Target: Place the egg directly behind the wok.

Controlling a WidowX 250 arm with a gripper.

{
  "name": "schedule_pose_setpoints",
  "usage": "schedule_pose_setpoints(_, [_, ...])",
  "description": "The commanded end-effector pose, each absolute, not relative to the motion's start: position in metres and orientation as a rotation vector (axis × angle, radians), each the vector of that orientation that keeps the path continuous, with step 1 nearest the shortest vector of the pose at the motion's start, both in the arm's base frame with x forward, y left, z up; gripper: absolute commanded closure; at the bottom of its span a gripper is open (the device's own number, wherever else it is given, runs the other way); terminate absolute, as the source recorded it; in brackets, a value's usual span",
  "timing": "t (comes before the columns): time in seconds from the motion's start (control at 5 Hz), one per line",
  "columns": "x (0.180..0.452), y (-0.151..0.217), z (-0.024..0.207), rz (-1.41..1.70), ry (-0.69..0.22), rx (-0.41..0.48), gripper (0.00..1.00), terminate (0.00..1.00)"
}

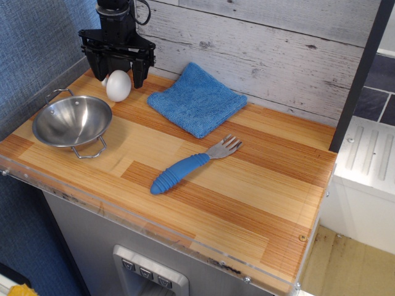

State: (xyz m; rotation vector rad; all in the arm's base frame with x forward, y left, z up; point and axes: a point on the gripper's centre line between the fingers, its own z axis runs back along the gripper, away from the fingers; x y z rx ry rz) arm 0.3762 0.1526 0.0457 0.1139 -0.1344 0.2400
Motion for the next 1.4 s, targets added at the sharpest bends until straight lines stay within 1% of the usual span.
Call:
schedule_pose_setpoints(0.0, [0.365, 0.135, 0.112, 0.199, -0.259, 0.131, 0.00, 0.00])
schedule_pose_setpoints(0.2, [0.351, 0.126, 0.135, 0.184, -0.292, 0.130, 0.00, 0.00])
schedule_pose_setpoints(0.4, [0.335, 0.121, 0.152, 0.173, -0.314, 0.124, 0.00, 0.00])
schedule_pose_setpoints(1.0, [0.335, 0.121, 0.152, 0.173, -0.314, 0.124, 0.00, 0.00])
schedule_pose_setpoints(1.2, [0.335, 0.121, 0.152, 0.173, -0.314, 0.124, 0.00, 1.00])
